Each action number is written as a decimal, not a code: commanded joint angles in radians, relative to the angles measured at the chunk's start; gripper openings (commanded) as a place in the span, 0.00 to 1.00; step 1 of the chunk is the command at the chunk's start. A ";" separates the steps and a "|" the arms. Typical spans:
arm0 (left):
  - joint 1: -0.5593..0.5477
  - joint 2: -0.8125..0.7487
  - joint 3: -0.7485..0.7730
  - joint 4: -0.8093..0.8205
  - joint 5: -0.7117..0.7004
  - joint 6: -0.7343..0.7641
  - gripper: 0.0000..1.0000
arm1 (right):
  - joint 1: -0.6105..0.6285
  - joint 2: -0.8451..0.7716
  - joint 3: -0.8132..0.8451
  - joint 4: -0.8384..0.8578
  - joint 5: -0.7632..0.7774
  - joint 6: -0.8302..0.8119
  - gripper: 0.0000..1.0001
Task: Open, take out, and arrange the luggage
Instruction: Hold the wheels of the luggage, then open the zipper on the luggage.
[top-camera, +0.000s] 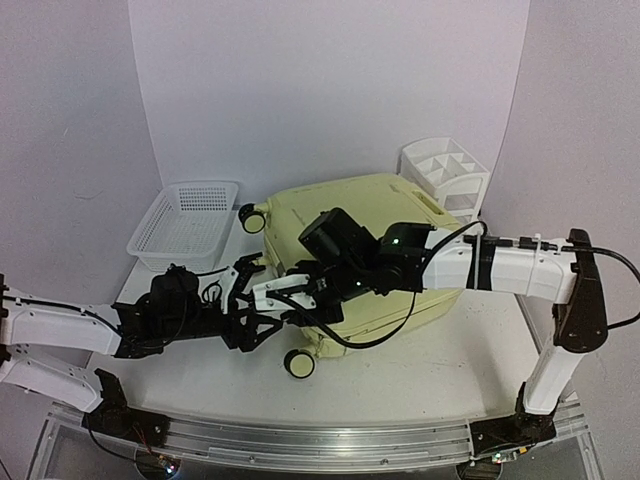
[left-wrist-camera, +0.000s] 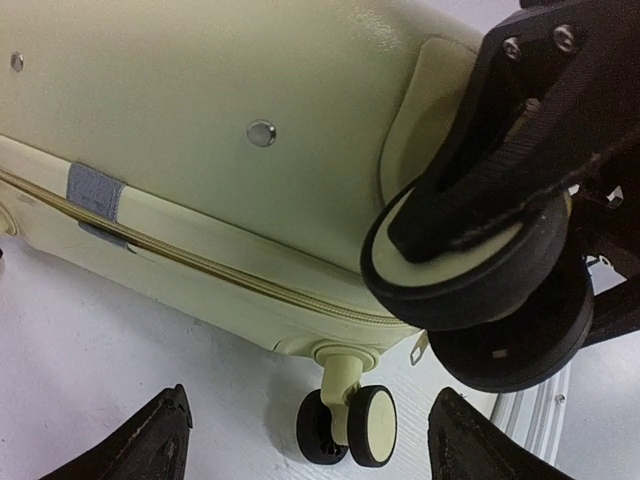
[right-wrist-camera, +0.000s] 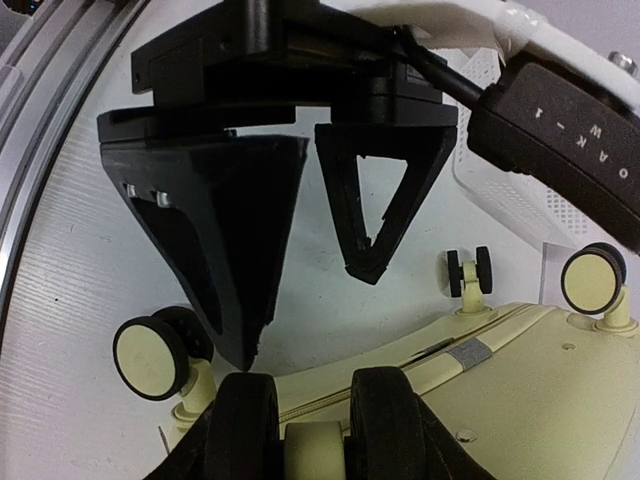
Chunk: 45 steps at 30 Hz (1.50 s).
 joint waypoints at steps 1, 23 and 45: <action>-0.003 -0.072 -0.010 0.091 0.017 0.116 0.82 | -0.056 -0.115 0.174 0.311 -0.054 0.217 0.00; -0.002 0.136 0.009 0.284 0.114 0.268 0.70 | -0.080 -0.048 0.323 0.340 -0.062 0.314 0.00; -0.043 0.375 -0.107 0.800 0.043 0.298 0.52 | -0.085 -0.026 0.322 0.466 -0.029 0.356 0.00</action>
